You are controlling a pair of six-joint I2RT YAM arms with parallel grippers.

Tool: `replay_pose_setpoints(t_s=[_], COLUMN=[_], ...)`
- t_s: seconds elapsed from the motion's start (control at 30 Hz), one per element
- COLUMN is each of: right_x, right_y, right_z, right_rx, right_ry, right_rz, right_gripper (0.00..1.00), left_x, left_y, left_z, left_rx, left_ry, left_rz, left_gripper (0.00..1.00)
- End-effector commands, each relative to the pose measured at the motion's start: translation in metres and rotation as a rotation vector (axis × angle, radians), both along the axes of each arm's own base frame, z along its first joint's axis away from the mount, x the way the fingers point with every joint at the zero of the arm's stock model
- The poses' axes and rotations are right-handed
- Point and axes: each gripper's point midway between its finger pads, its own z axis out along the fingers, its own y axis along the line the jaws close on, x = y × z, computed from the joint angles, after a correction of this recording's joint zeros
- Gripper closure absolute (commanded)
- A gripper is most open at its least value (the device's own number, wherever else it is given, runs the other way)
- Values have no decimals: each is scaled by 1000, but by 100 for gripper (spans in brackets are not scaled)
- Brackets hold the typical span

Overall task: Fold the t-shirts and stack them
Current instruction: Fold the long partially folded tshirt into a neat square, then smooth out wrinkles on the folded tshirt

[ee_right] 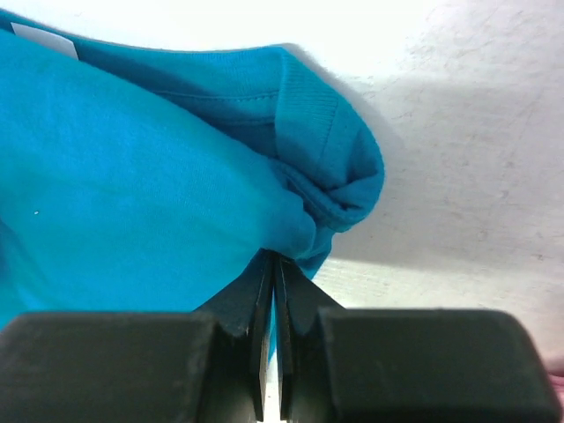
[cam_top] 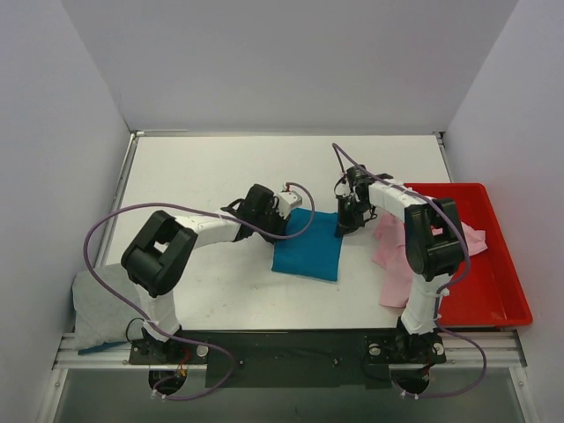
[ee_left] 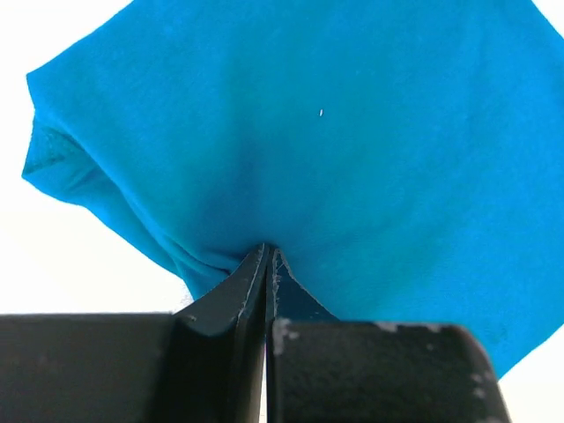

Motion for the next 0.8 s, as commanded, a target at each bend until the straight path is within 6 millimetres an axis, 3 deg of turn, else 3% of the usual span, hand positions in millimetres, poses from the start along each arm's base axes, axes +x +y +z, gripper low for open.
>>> replay_pose_setpoints(t_s=[0.0,0.1,0.17,0.2,0.23,0.27,0.3,0.37,0.43,0.53,0.63,0.77], right_x=[8,-2,-19,-34,-44,-59,-69,-86,-99,-115,-133,-155], right_y=[-12,-2,12,21,34,44,54,61,59,56,40,20], right_z=[20,53,65,61,69,61,66,56,39,14,-15,-35], right_rx=[-82,-57,-17,9,83,130,200,253,253,252,178,95], right_ry=[-59,-128,-154,-141,-138,-115,-98,-60,-24,24,107,179], right_rz=[23,86,133,158,162,176,166,147,125,106,72,52], right_gripper=[100,99,98,99,99,100,100,100,100,100,100,100], left_x=[35,37,17,8,-13,-24,-47,-73,-83,-75,-61,-76], left_y=[-3,-8,-5,-5,-7,-10,-10,-11,-10,-14,-15,-3], left_z=[37,73,80,83,83,85,80,67,55,41,28,-1], left_rx=[12,3,2,-12,-45,-71,-85,-92,-93,-94,-67,11], left_ry=[-146,-142,-95,-84,-59,-57,-49,-54,-45,-39,-105,-95], left_rz=[30,-41,-112,-141,-202,-240,-304,-355,-339,-283,-229,-225], left_gripper=[90,88,86,86,86,86,86,86,86,85,83,83])
